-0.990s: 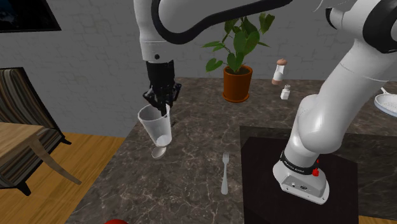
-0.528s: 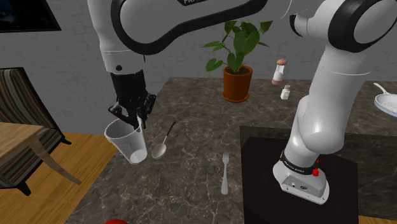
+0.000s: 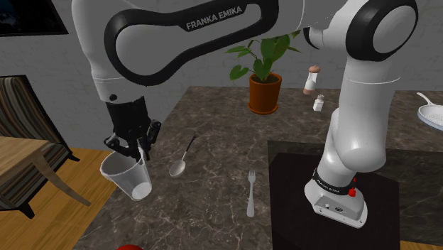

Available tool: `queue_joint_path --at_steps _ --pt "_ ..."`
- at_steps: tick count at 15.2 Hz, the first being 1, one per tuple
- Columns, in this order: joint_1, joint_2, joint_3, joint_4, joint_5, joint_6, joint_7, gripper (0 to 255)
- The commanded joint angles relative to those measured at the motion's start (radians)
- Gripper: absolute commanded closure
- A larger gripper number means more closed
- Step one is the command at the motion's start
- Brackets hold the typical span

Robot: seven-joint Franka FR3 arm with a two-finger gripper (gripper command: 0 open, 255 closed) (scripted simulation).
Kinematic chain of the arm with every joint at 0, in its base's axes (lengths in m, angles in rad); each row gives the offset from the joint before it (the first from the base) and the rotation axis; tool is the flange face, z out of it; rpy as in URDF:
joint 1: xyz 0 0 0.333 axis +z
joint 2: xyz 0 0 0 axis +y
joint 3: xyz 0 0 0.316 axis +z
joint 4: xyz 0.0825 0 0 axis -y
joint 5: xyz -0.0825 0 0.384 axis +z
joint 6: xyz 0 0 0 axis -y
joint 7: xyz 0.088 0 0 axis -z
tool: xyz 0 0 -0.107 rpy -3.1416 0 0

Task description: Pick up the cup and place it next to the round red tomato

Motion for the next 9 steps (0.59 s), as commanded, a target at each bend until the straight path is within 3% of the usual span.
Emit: queue_joint_path --at_steps 1,9 --pt "0.000 -0.004 0.000 -0.030 0.002 0.027 -0.002 255" --pt "0.000 0.007 -0.001 -0.124 0.000 0.131 -0.010 255"
